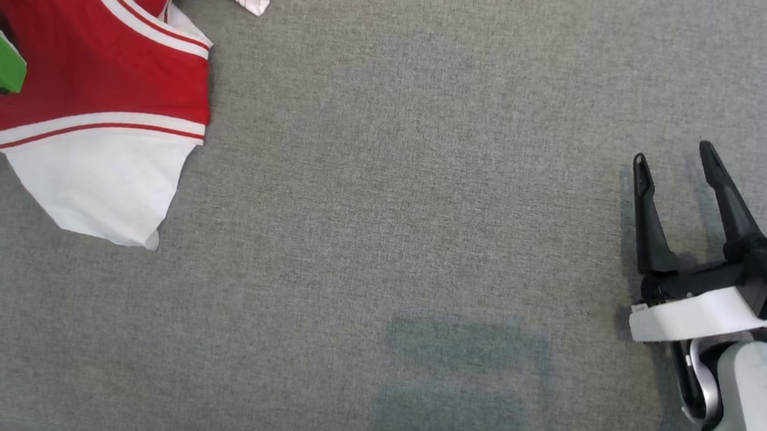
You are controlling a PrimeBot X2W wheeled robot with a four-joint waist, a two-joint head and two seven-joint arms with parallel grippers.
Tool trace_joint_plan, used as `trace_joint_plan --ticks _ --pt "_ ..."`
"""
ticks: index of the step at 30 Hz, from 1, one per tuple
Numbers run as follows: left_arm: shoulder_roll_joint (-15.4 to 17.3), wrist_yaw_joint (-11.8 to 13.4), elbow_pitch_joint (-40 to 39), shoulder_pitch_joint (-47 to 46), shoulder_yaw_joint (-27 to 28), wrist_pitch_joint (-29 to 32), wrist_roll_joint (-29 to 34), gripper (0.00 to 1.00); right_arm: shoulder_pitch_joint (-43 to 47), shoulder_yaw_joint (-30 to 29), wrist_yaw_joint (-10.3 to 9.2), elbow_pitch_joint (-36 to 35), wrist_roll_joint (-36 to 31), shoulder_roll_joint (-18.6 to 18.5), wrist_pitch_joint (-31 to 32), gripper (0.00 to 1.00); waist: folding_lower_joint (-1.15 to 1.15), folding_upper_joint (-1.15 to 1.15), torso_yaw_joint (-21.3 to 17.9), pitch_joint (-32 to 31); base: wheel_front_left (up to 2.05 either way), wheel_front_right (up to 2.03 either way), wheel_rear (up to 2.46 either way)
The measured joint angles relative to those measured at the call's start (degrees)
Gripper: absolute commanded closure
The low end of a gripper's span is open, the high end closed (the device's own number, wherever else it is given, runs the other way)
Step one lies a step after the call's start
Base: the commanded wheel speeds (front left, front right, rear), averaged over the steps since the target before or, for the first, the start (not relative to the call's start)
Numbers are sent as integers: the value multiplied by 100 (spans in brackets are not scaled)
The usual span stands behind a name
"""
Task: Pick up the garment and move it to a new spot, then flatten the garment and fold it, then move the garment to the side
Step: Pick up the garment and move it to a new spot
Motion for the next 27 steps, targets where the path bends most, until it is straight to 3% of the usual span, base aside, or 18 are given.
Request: trace_joint_plan --ticks 9,16,22,27 --pt "355 34 -1668 634 -127 60 -311 100 573 -135 0 16 99 321 5 0 0 0 -107 -788 0 0 0" --pt "370 434 -3580 1156 -321 398 -438 100 910 -291 0 -53 141 437 5 0 0 0 -398 -1216 0 0 0" --pt "-87 789 -4859 1418 -843 654 -330 100 1068 -358 0 -93 159 530 5 0 -1 0 -731 -1418 0 0 0" --pt "-639 902 -5394 1460 -1316 770 -174 100 1153 -387 0 -136 182 588 5 0 -1 0 -1006 -1513 0 0 0"
